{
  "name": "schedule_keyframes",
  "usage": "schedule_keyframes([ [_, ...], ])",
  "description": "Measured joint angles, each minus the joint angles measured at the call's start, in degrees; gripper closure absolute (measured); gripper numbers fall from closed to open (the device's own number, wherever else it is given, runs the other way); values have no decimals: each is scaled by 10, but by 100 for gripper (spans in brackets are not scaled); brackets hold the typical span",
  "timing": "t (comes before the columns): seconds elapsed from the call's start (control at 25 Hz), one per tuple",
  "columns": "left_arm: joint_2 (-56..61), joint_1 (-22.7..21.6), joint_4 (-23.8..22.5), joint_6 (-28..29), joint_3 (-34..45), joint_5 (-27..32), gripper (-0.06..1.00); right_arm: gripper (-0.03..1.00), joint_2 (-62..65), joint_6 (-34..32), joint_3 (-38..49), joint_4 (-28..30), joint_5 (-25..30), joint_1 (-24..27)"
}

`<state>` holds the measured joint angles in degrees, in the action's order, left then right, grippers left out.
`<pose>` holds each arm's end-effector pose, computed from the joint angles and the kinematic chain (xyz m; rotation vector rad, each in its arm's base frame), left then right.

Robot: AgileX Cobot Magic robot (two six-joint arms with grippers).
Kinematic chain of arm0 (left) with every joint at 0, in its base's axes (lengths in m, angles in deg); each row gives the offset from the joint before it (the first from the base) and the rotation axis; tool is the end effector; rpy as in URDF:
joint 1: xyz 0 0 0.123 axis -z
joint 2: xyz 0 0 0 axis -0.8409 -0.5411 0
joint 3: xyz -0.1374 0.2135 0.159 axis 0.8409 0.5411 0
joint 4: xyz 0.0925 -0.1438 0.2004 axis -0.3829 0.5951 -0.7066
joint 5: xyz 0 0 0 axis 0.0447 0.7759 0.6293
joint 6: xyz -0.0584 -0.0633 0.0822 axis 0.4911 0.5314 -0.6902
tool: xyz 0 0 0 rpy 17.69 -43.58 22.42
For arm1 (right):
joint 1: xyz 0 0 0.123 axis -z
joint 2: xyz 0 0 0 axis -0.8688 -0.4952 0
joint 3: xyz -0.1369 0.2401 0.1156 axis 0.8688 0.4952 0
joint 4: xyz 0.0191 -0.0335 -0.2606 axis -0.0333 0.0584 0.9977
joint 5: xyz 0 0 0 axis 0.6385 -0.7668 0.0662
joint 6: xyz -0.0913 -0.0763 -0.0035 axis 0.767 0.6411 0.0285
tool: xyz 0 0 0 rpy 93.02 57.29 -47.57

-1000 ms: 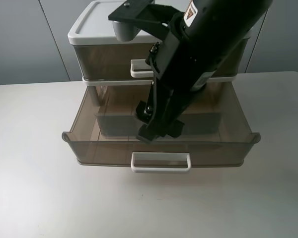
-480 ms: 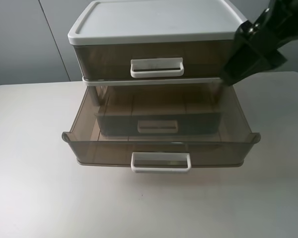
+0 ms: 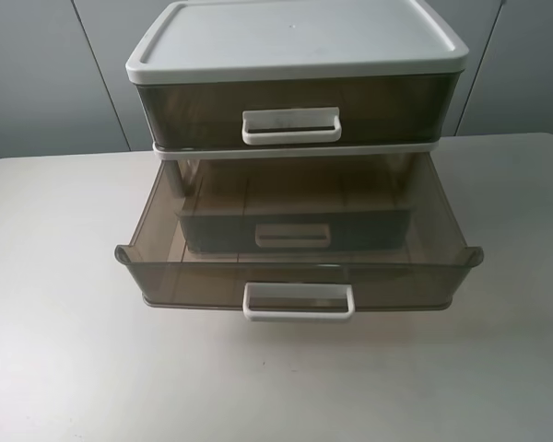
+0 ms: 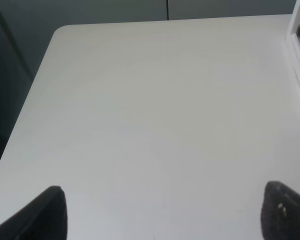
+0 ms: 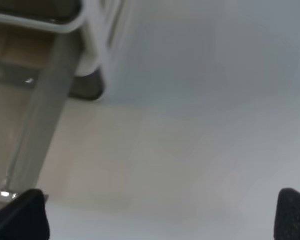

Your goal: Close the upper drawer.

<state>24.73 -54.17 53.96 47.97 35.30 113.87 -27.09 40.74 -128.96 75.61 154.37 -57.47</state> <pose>0.0134 0.0154 0.2728 -0.0494 2.0416 0.0934 0.1287 0.0018 0.3509 -0.1866 2.4491 -0.0145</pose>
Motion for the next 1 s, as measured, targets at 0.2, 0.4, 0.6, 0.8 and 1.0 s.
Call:
schedule_keyframes([
  [0.2,0,0,0,0,0,0,20,29,148,-55,72,37,-2,11],
  [0.4,0,0,0,0,0,0,20,29,252,-65,117,52,0,11],
  [0.6,0,0,0,0,0,0,20,29,333,-93,174,52,-1,11],
  [0.8,0,0,0,0,0,0,20,29,360,-119,199,50,-22,11],
  [1.0,0,0,0,0,0,0,20,29,374,-127,230,50,-39,11],
])
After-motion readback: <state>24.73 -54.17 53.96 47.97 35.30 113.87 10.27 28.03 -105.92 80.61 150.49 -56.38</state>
